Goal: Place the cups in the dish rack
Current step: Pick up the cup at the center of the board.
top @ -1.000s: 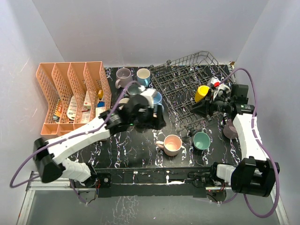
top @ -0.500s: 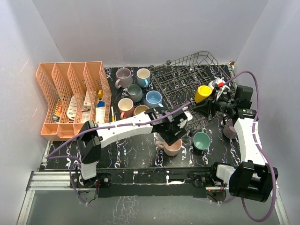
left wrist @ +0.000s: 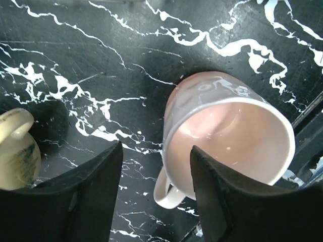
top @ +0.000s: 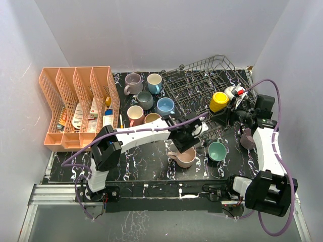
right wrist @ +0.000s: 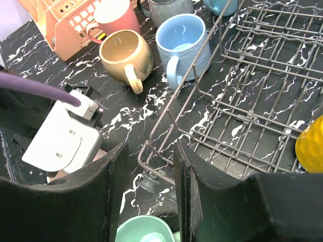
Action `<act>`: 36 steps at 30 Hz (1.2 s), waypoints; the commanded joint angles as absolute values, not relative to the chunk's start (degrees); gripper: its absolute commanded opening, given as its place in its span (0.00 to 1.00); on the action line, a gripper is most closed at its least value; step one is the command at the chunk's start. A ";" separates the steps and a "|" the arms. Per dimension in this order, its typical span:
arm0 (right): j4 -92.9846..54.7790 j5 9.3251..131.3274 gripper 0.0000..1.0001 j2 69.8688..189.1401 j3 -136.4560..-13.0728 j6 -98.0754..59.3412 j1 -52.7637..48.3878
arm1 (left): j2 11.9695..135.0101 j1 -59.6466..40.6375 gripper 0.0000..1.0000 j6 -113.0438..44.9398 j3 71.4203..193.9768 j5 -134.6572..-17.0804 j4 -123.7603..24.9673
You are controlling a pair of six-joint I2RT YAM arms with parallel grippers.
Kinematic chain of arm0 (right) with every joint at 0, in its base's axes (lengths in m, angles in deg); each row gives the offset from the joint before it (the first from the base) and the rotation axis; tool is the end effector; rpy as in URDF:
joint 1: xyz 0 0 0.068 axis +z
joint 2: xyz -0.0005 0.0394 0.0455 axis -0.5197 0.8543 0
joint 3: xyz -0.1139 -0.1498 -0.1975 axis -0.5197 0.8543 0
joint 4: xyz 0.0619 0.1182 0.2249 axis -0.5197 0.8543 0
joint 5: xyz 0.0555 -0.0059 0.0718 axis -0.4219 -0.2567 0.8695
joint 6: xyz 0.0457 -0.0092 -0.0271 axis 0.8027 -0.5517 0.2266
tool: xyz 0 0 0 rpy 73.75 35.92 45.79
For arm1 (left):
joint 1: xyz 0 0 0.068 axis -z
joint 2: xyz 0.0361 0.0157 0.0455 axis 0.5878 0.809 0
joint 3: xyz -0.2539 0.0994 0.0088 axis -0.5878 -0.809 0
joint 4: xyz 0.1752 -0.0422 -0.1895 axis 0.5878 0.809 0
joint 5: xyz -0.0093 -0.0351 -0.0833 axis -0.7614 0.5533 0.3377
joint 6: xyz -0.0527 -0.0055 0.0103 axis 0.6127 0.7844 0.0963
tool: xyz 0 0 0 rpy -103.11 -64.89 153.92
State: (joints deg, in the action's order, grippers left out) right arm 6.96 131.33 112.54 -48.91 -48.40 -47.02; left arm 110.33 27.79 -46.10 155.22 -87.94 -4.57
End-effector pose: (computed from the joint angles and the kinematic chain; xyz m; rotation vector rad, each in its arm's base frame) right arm 0.2234 -0.0283 0.2915 -0.6705 1.7896 0.9080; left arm 0.1902 -0.3810 0.2460 1.3900 2.2571 -0.2942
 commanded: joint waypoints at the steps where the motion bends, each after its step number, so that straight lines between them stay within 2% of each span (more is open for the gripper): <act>1: 3.34 131.26 0.43 111.38 -48.29 -47.63 -47.90 | 110.55 26.69 0.51 -46.41 154.88 -84.64 -7.49; 5: 2.81 131.33 0.43 111.31 -47.93 -47.28 -48.34 | 112.77 26.27 0.39 -44.89 155.66 -83.92 -7.73; 12: 2.28 131.49 0.43 110.98 -47.26 -46.84 -48.71 | 112.87 26.23 0.33 -42.73 153.77 -82.10 -9.72; 16: 1.99 131.68 0.43 111.00 -46.88 -46.62 -48.85 | 112.29 26.23 0.16 -41.68 152.67 -82.31 -10.68; 18: 1.97 131.72 0.43 111.00 -46.73 -46.57 -48.90 | 111.98 26.22 0.01 -40.90 152.29 -82.97 -10.64; 22: 1.98 132.01 0.43 110.91 -46.46 -46.57 -48.89 | 108.41 26.17 0.00 -37.41 148.22 -86.23 -12.15; 27: 1.62 133.82 0.43 111.16 -45.83 -46.57 -48.89 | 96.67 25.69 0.00 -29.72 139.66 -90.90 -17.59; 36: 0.51 141.04 0.43 111.87 -44.96 -46.61 -48.89 | 68.21 19.80 0.00 -11.08 113.62 -86.62 -44.71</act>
